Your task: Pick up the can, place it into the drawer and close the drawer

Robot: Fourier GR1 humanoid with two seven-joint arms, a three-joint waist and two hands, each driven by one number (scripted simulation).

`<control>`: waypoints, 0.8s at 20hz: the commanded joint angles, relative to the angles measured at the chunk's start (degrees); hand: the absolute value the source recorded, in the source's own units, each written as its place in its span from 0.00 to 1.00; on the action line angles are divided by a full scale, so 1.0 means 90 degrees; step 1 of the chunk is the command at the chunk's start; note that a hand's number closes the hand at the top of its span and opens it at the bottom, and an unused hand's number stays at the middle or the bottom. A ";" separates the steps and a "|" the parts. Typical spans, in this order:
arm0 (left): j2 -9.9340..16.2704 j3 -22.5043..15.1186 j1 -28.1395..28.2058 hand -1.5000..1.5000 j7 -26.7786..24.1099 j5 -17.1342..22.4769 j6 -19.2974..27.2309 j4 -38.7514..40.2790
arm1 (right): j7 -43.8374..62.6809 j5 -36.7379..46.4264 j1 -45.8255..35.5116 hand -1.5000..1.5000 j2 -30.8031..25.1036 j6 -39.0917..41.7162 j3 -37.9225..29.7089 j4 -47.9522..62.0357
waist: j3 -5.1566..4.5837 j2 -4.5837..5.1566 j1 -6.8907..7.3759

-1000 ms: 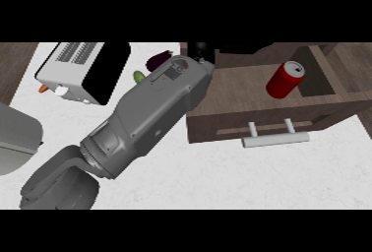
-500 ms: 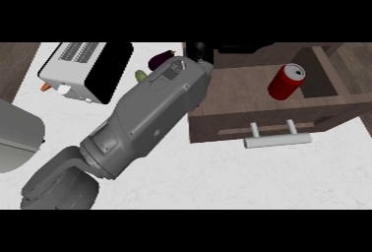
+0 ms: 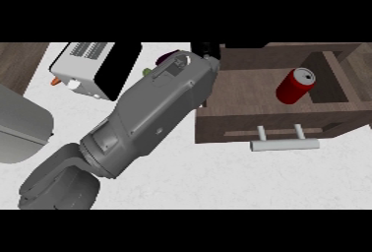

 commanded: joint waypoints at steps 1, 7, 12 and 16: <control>0.0000 0.0000 -0.0076 0.00 0.0053 0.0137 0.0118 -0.0037 | 0.0177 0.1453 -0.0591 0.00 0.0007 -0.0261 0.0799 -0.0169 | -0.0004 -0.0003 0.0096; 0.0000 -0.0089 0.0204 0.00 0.0194 0.0125 0.0092 -0.0297 | 0.0079 0.3443 -0.1305 0.00 0.0147 -0.0722 0.2218 0.0432 | -0.0009 -0.0058 0.0283; 0.0299 0.0040 0.0180 0.00 0.0378 -0.0085 -0.0119 -0.0265 | -0.0852 0.4840 -0.1722 0.00 0.0041 -0.1539 0.2742 0.1995 | -0.0005 -0.0087 0.0397; 0.0231 0.0162 0.0100 0.00 0.0462 -0.0197 0.0073 -0.0162 | -0.0890 0.5556 -0.2533 0.00 -0.0011 -0.1926 0.3243 0.3146 | -0.0004 -0.0075 0.0364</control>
